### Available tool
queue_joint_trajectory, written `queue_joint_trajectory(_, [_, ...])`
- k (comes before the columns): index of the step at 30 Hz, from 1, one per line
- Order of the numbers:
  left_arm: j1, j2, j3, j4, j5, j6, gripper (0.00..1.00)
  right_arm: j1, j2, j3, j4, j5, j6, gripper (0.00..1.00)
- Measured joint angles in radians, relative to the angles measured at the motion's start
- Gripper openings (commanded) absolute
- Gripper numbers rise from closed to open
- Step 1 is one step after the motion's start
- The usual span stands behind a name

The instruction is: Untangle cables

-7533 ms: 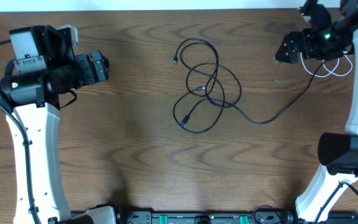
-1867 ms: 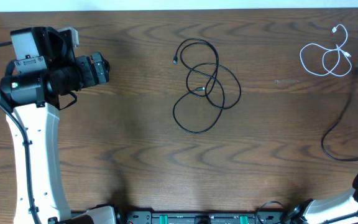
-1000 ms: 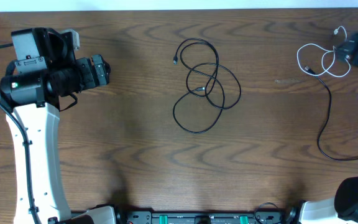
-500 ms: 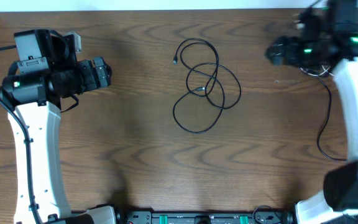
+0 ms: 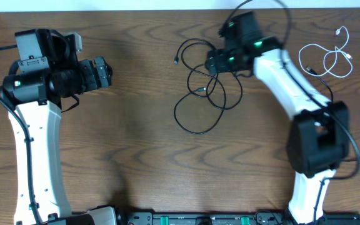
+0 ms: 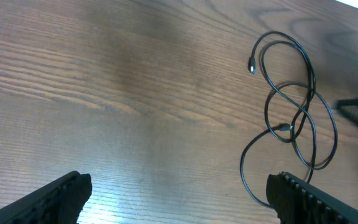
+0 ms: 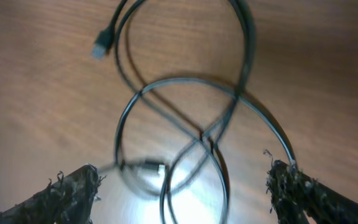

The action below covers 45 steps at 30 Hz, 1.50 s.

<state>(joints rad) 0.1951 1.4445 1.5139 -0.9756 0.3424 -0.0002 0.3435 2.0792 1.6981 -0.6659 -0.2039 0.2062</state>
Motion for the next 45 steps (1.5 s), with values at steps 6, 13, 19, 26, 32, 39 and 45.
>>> queue_joint_trajectory(6, [0.000, 0.000, 0.000, 0.000, 0.000, 0.000, 0.95, 0.091, 0.107, -0.001, 0.072, 0.134, 0.036, 0.87])
queue_joint_trajectory(13, [0.000, 0.000, 0.000, 0.000, 0.000, 0.000, 0.95, 0.139, 0.142, -0.005, 0.100, 0.251, 0.053, 0.93])
queue_joint_trajectory(19, [0.000, 0.000, 0.000, 0.000, 0.000, 0.000, 0.95, 0.154, 0.157, -0.005, 0.110, 0.295, 0.061, 0.99])
queue_joint_trajectory(26, [0.000, 0.000, 0.000, 0.000, 0.000, 0.000, 0.95, 0.171, 0.203, -0.004, 0.110, 0.314, 0.061, 0.99])
queue_joint_trajectory(32, [0.000, 0.000, 0.000, 0.000, 0.000, 0.000, 0.95, 0.171, 0.203, 0.002, 0.079, 0.330, 0.068, 0.97])
queue_joint_trajectory(39, [0.000, 0.000, 0.000, -0.002, 0.000, 0.000, 0.95, 0.173, 0.199, 0.015, -0.014, 0.359, 0.113, 0.43])
queue_joint_trajectory(45, [0.000, 0.000, 0.000, -0.005, 0.000, 0.000, 0.95, 0.174, 0.198, 0.016, -0.027, 0.357, 0.158, 0.01])
